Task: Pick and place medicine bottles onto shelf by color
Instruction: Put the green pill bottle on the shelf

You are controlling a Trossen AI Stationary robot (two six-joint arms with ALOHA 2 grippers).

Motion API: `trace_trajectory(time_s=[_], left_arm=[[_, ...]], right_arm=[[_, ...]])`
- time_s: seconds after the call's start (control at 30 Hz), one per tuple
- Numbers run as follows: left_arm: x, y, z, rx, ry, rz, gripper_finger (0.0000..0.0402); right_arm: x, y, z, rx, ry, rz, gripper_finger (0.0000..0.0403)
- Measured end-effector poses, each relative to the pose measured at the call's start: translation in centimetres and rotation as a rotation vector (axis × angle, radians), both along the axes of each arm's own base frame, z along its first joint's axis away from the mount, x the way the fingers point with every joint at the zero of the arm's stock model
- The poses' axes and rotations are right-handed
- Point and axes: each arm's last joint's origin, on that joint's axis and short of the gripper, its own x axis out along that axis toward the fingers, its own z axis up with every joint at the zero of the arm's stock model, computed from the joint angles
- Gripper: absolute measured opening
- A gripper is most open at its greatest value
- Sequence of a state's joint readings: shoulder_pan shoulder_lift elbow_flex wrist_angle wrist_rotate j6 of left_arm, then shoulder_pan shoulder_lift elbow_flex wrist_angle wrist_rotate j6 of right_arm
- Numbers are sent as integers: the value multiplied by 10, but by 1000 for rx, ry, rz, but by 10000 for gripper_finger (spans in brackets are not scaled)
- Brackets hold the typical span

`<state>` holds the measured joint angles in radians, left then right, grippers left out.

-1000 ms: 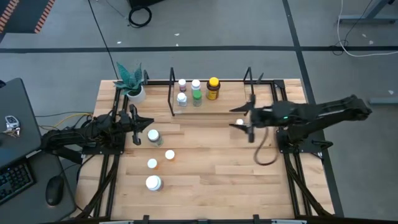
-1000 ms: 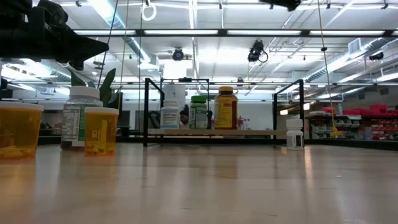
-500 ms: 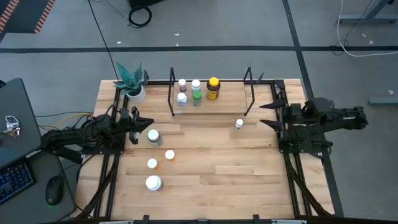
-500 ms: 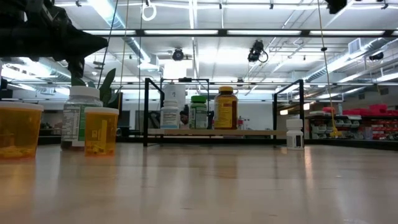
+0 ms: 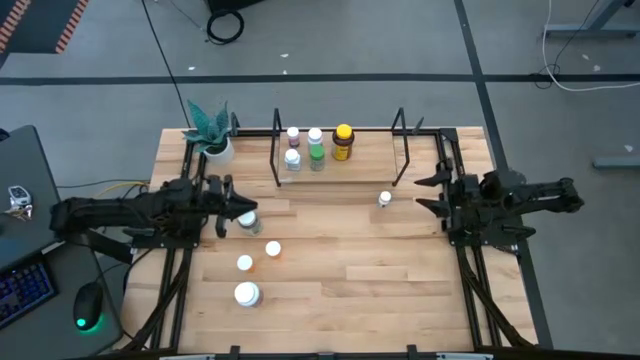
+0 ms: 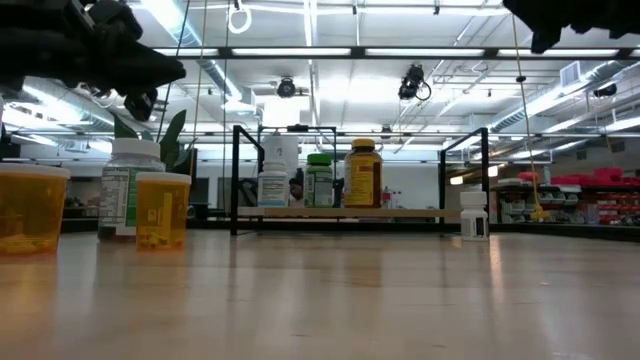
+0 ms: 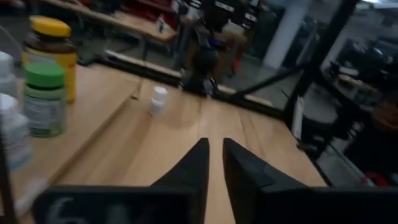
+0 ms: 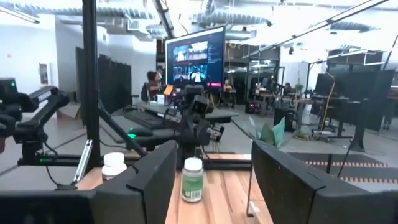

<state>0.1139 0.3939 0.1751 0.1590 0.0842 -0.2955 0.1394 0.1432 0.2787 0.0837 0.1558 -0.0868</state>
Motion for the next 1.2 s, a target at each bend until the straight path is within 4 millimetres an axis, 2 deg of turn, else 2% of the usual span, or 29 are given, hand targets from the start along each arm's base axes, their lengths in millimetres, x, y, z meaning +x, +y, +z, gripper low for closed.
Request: trace_trajectory(time_s=[0.1,0.23,0.33,0.5,0.77,0.87,0.97,1.1,1.2], left_arm=[[6,0,8,7,66,-12,81],[10,1,30,36,188,-5,103],[13,2,40,57,283,0,107],[17,3,46,65,402,1,107],[13,3,69,93,804,13,119],[15,3,73,86,912,-5,156],[20,1,72,74,1000,-23,212],[26,-2,58,27,1135,-25,289],[34,-3,47,-11,1238,-9,332]], right_arm=[[4,0,-12,3,3,-6,217],[7,1,-20,6,13,-8,216],[8,0,-23,9,24,-26,216],[8,0,-25,7,33,-26,217],[8,0,-25,7,33,-26,217],[8,0,-25,7,34,-26,217],[8,0,-25,7,34,-26,217],[8,0,-25,7,34,-26,217],[8,0,-25,7,35,-27,217]])
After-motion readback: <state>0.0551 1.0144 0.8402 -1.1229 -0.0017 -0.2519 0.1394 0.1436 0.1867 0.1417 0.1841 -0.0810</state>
